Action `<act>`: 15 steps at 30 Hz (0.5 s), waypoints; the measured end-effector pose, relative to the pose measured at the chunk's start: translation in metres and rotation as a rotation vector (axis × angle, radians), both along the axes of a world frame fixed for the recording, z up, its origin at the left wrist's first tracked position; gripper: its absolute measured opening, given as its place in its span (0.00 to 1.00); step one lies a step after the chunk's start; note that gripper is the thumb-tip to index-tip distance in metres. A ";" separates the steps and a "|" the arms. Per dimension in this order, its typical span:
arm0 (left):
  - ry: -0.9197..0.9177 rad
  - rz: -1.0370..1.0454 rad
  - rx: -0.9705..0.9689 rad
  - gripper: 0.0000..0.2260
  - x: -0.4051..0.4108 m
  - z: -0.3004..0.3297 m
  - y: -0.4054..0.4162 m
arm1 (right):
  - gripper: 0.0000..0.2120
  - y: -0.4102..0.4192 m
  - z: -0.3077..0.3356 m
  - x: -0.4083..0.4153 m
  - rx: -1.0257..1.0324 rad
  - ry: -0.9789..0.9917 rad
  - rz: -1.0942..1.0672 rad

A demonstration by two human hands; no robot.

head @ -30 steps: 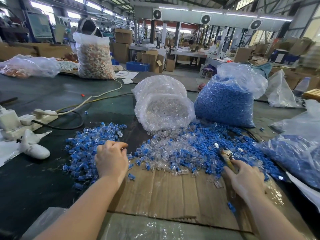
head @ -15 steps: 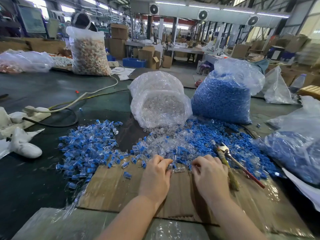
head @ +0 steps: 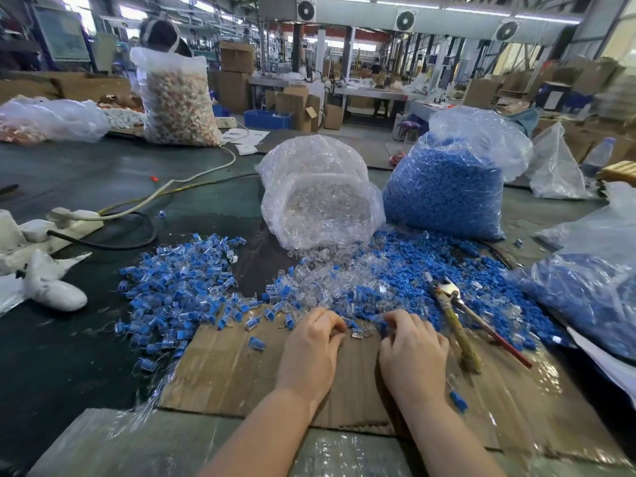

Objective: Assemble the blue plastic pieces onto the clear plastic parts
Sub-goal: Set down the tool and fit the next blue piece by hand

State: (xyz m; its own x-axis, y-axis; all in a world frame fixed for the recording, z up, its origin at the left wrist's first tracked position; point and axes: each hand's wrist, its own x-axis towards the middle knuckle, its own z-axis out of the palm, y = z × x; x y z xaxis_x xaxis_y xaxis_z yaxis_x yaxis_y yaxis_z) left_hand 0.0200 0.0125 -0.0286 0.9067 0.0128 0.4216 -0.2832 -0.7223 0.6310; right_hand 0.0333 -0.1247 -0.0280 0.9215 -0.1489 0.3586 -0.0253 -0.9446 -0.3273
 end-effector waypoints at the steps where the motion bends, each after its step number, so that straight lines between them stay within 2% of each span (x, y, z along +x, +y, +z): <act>1: -0.008 0.003 -0.007 0.04 -0.001 0.000 0.000 | 0.13 0.000 0.000 0.000 0.011 -0.008 -0.002; 15: 0.031 -0.041 -0.008 0.09 -0.003 -0.001 0.000 | 0.11 -0.002 -0.002 0.006 -0.113 0.045 -0.037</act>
State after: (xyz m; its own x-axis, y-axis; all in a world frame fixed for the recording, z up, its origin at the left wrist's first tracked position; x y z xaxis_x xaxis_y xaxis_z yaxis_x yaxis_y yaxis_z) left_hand 0.0174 0.0125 -0.0298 0.9193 -0.0217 0.3930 -0.2926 -0.7054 0.6456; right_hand 0.0395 -0.1266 -0.0299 0.9317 -0.1441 0.3334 -0.0732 -0.9736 -0.2164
